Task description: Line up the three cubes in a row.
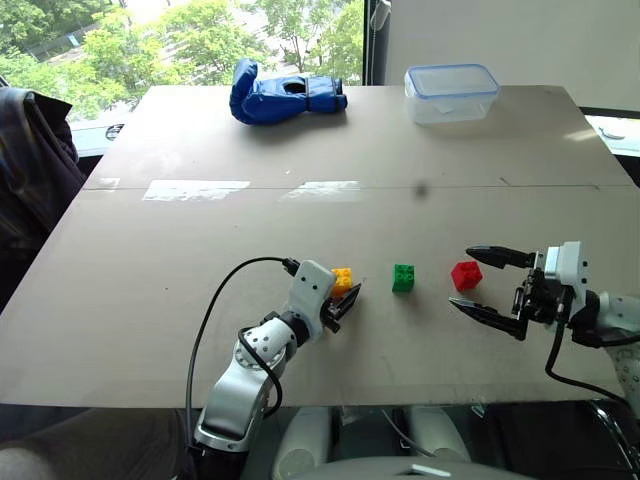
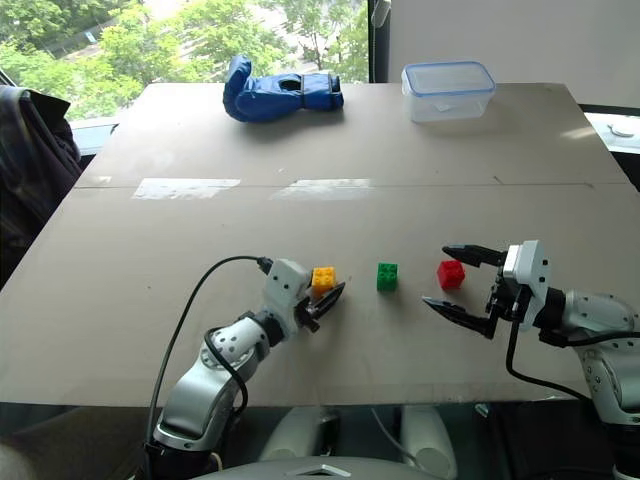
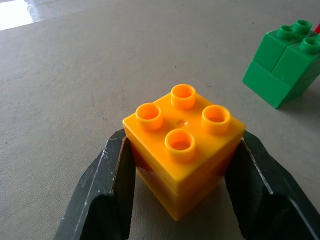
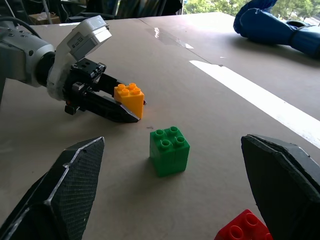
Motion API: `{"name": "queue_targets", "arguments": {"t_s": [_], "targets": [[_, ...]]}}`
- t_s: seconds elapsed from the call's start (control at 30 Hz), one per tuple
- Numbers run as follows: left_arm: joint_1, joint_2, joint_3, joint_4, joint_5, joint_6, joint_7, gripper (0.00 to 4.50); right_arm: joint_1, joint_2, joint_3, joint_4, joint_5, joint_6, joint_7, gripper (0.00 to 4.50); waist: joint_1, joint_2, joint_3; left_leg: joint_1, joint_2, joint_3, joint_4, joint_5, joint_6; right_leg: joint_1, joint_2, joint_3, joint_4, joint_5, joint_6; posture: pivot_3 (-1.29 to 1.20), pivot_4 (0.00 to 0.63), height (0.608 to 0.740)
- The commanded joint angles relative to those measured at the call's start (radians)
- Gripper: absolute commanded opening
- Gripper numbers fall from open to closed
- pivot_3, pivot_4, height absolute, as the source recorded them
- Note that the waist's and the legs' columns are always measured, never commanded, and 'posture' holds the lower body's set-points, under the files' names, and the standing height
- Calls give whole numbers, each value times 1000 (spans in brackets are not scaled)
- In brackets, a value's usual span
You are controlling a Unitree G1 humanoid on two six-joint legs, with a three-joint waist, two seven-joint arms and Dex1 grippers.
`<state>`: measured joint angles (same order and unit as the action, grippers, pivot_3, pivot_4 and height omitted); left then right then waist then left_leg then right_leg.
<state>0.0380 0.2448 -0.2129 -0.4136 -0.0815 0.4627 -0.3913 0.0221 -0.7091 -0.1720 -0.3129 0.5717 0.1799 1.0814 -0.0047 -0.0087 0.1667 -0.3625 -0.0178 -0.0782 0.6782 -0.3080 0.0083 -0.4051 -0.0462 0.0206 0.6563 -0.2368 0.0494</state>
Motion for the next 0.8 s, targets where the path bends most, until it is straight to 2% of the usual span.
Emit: {"name": "queue_targets", "arguments": {"t_s": [0.03, 0.1, 0.17, 0.2, 0.23, 0.3, 0.57, 0.8], "targets": [[13, -4, -9, 9, -1, -5, 6, 1927, -3, -3, -28, -13, 11, -22, 10, 4500, 0, 0, 0, 0, 0, 0, 0, 0, 0, 0, 0, 0, 0, 0, 0, 0, 150, 740], [14, -3, -9, 9, -5, -6, 4, 1927, -4, -1, -27, -11, 12, -23, 10, 4500, 0, 0, 0, 0, 0, 0, 0, 0, 0, 0, 0, 0, 0, 0, 0, 0, 150, 740], [15, -4, -8, 8, -8, -6, 4, 3026, -6, 0, -25, -10, 12, -25, 10, 4500, 0, 0, 0, 0, 0, 0, 0, 0, 0, 0, 0, 0, 0, 0, 0, 0, 150, 740], [14, -4, -7, 9, -8, -6, 4, 3026, -7, 1, -24, -8, 12, -26, 10, 4500, 0, 0, 0, 0, 0, 0, 0, 0, 0, 0, 0, 0, 0, 0, 0, 0, 150, 740], [13, -4, -6, 10, -9, -7, 4, 3675, -8, 2, -23, -7, 12, -27, 9, 4500, 0, 0, 0, 0, 0, 0, 0, 0, 0, 0, 0, 0, 0, 0, 0, 0, 150, 740], [12, -7, -4, 11, -10, -9, 7, 4435, -7, 3, -22, -5, 11, -29, 10, 4500, 0, 0, 0, 0, 0, 0, 0, 0, 0, 0, 0, 0, 0, 0, 0, 0, 150, 740], [43, -14, 29, -11, -21, -53, 21, 4435, -5, 6, -24, 7, 8, -38, 13, 4500, -1, 0, 0, 0, 0, 0, 0, 0, 0, 0, 0, 0, 0, 0, 0, 0, 150, 740], [84, -29, 61, -38, -63, -173, 10, 4435, -2, 10, -20, 11, 6, -47, 10, 4500, 0, 0, 0, 0, 0, 0, 0, 0, 0, 0, 0, 0, 0, 0, 0, 0, 150, 740]]}}
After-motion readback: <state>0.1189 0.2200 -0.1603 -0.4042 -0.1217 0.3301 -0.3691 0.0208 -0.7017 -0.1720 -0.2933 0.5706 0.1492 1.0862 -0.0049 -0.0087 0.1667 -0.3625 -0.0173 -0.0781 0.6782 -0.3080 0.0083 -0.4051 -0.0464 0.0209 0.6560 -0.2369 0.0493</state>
